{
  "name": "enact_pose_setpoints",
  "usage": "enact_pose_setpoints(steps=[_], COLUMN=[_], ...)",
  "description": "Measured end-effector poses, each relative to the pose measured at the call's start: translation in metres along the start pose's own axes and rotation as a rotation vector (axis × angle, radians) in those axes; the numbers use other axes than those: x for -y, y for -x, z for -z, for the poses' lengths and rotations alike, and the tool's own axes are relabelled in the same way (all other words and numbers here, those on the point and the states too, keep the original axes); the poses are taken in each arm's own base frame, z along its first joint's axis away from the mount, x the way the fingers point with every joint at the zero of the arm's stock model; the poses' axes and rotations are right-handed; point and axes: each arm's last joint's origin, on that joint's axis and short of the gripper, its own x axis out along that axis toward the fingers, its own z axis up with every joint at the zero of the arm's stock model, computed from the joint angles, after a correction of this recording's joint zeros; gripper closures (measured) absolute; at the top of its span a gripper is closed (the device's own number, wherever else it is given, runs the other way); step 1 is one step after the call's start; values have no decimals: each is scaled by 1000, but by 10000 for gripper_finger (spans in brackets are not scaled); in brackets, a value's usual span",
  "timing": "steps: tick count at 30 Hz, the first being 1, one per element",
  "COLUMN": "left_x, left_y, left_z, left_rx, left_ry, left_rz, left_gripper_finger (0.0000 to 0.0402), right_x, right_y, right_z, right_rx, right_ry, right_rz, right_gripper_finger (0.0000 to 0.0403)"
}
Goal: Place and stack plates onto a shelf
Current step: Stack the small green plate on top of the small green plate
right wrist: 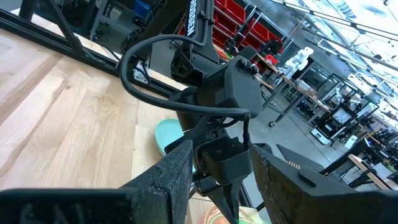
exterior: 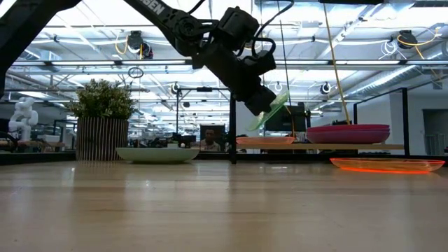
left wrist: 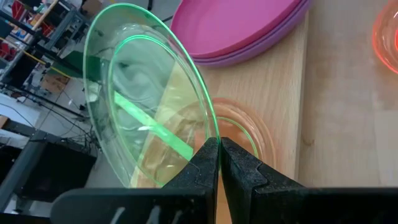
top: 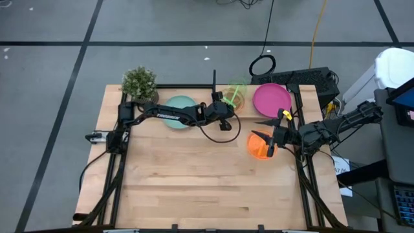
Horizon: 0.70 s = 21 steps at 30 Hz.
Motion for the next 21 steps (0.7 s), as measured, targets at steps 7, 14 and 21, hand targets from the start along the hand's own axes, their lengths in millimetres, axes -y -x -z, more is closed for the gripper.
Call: enact_pose_setpoints(steps=[7,14,21], left_x=[2,3,6], left_y=[0,0,2], left_z=[3,4,5], left_rx=[-29,-37,-56], left_ry=[-15,-36,-90], left_rz=[20,26,43], left_gripper_finger=[382,382,382], right_x=[0,0,0], right_y=[0,0,0], right_z=[0,0,0], right_rx=[0,0,0], right_ry=[0,0,0], right_rz=[0,0,0], right_gripper_finger=[255,255,255])
